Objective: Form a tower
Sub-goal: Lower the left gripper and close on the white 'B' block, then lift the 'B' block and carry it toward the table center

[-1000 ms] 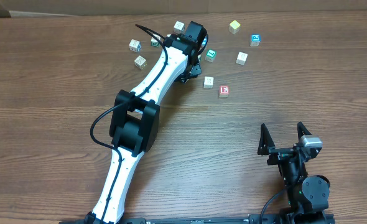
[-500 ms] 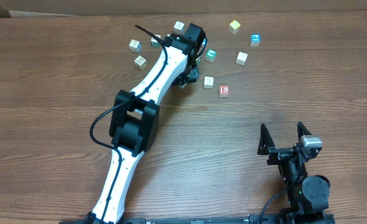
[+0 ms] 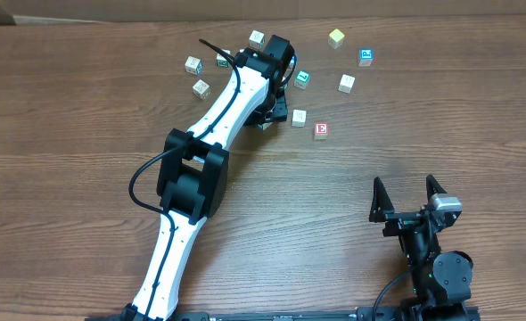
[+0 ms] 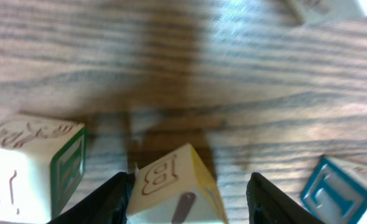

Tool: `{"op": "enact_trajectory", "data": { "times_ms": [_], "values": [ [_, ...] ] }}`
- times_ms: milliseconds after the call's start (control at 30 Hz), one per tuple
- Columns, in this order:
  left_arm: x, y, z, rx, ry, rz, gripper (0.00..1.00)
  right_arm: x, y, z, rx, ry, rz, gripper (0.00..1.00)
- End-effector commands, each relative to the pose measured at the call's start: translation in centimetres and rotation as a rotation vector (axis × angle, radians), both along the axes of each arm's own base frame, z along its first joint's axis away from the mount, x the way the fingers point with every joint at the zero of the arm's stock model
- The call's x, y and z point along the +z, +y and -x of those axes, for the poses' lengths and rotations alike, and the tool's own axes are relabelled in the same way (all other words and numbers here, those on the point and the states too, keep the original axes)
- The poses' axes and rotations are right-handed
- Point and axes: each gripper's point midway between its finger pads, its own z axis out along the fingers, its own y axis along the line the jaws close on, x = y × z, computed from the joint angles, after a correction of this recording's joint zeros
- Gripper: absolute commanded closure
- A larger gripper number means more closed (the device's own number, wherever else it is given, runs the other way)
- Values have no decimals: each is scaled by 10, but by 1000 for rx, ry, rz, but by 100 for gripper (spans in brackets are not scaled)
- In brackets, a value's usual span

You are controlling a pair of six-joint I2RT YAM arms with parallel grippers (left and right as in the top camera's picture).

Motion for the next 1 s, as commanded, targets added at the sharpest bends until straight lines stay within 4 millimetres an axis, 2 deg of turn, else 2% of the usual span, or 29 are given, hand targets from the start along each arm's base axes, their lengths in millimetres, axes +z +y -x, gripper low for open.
{"op": "enact_trajectory", "data": {
  "times_ms": [0,367,467,633,700,833,967],
  "values": [
    [-1,-3,-5,-18,-13,20,49,-3,-1,0,-7,0,1,0],
    [-2,-2,-4,-18,-5,16,62,-3,-1,0,-7,0,1,0],
    [-2,-3,-4,-18,-7,17,69,-3,-1,0,-7,0,1,0],
    [0,-3,-4,-30,-6,18,70,-3,-1,0,-7,0,1,0],
    [6,-3,-4,-34,-8,16,73,-3,-1,0,-7,0,1,0],
    [48,-4,-3,-65,-44,26,75,-3,-1,0,-7,0,1,0],
    [88,-6,7,-112,-75,31,75,-3,-1,0,-7,0,1,0]
  ]
}}
